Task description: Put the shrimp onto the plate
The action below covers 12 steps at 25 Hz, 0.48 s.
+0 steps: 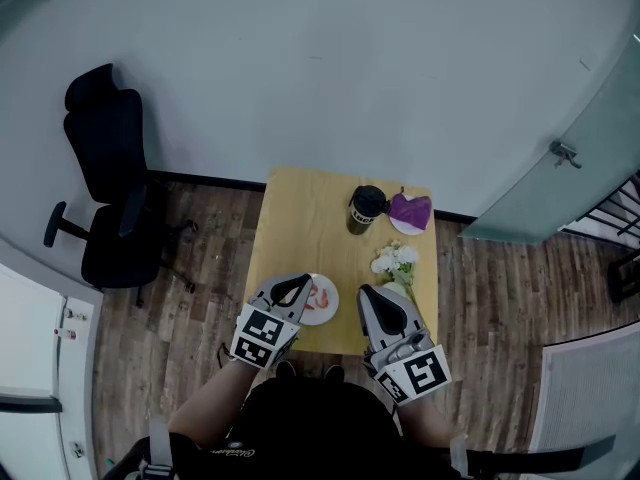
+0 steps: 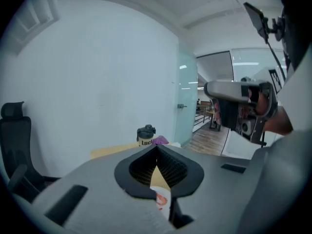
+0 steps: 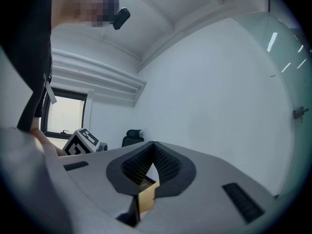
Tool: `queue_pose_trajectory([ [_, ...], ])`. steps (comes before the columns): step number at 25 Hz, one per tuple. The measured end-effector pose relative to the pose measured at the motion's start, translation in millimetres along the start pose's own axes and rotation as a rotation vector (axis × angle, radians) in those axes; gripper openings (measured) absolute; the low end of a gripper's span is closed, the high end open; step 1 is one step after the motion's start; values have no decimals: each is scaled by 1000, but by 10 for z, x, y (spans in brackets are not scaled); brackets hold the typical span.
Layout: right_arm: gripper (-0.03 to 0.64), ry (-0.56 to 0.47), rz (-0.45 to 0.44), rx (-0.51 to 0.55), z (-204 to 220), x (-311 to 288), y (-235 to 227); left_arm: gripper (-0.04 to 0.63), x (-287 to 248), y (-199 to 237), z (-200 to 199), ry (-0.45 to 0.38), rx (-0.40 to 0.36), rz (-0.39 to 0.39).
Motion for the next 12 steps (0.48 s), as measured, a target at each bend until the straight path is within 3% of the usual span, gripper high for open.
queue_pose_trajectory([
  [12,2,-28,-16,-9,-69,17,7,5,377,-181,-702,-264,-55,-60],
])
Point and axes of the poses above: the fingertips, and each gripper's own axes: x backward along the fingers, y to its left, z out of its underside, the point moved 4 cm from there along x, backward along the fingers, and after that the axes turned 4 degrees about -y, right-handed, at the moved point
